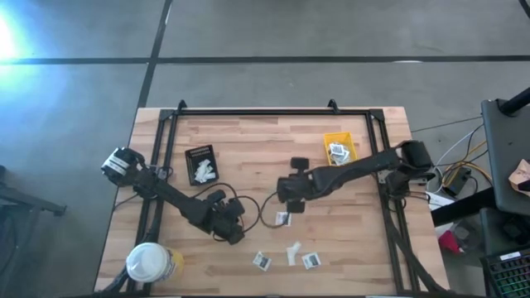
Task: Pick & Place First Aid Supplies
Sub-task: Put the green bandage into the black bin
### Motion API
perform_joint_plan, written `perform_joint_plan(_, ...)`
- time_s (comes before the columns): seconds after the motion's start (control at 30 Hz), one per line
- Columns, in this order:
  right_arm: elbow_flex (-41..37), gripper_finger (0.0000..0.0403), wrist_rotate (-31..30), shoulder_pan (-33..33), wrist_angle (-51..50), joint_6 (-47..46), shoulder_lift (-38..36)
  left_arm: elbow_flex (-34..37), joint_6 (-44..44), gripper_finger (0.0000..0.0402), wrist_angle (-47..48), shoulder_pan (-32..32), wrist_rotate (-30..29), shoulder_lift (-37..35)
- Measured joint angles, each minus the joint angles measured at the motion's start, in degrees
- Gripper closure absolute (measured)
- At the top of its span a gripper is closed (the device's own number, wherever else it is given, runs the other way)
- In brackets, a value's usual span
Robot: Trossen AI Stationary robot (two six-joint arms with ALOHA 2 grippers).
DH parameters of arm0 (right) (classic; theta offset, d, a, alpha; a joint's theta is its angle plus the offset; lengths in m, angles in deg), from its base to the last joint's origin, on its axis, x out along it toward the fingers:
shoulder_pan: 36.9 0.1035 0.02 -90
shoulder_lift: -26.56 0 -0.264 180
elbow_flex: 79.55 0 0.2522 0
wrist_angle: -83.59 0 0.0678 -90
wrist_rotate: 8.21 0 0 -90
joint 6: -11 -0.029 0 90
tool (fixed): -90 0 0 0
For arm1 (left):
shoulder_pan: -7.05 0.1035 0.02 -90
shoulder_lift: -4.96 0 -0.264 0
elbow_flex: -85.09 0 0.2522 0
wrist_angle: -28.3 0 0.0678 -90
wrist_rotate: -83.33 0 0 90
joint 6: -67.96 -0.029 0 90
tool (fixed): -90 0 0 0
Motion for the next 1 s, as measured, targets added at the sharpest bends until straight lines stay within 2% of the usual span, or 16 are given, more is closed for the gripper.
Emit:
perform_joint_plan(0.23,-10.1,0.0395,0.1,-3.6,6.9,-3.0,-10.2,0.0,0.2,0.0401,3.5,0.0,-1.6,0.0)
perform_joint_plan(0.47,-17.6,0.0395,1.9,-4.1,20.1,-4.8,-17.2,0.0,0.7,0.0401,5.6,0.0,-2.4,-0.2)
perform_joint_plan(0.8,-19.9,0.0395,3.8,0.9,22.8,-9.0,-16.7,0.0,-4.0,0.0398,-2.5,0.1,-2.3,-2.3)
perform_joint_plan(1.0,-18.5,0.0395,3.7,6.5,25.2,-9.1,-13.0,0.0,-4.0,0.0349,-4.5,0.8,-2.4,-3.8)
